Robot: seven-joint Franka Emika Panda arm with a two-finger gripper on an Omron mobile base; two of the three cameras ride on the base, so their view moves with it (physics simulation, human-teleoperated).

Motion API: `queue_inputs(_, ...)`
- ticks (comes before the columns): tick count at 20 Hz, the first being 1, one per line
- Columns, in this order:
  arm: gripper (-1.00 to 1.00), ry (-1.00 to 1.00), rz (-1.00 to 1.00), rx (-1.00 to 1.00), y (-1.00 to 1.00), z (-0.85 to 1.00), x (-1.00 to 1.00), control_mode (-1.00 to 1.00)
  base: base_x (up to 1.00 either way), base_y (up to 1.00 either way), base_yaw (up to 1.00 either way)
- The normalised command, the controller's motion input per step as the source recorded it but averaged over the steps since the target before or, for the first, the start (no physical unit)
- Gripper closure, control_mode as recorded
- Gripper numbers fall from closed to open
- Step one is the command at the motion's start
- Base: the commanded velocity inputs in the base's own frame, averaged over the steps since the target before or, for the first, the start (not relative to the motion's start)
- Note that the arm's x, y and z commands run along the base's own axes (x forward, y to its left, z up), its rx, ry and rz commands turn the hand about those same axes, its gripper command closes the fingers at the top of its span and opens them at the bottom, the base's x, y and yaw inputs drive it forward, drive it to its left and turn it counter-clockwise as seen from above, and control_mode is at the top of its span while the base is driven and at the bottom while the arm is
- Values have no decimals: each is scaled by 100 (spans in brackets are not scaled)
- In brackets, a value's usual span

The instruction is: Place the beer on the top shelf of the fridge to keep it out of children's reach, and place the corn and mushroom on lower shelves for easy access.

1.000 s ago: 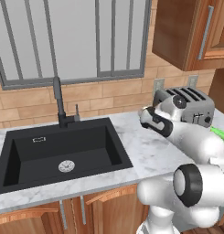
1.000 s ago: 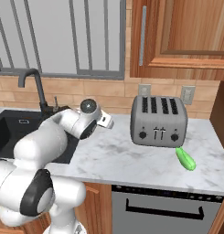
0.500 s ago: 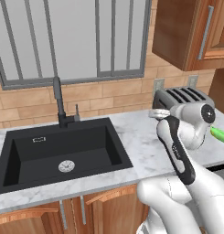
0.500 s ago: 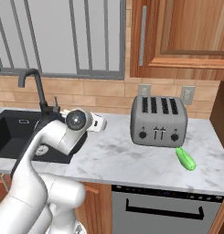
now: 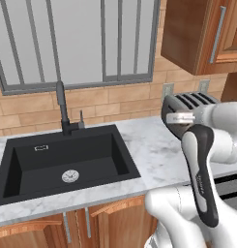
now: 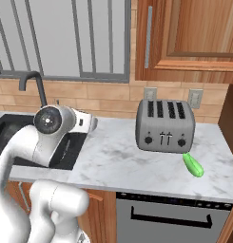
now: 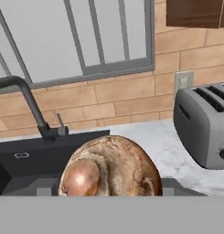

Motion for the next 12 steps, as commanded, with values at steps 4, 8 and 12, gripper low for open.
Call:
queue_inputs(4,100,16,9,-17,29,80,-71,-100,0,0,0)
queue_inputs(8,100,16,5,-18,20,61,-59,-100,0,0,0)
queue_inputs(12,100,8,0,-11,0,32,-51,-100,0,0,0)
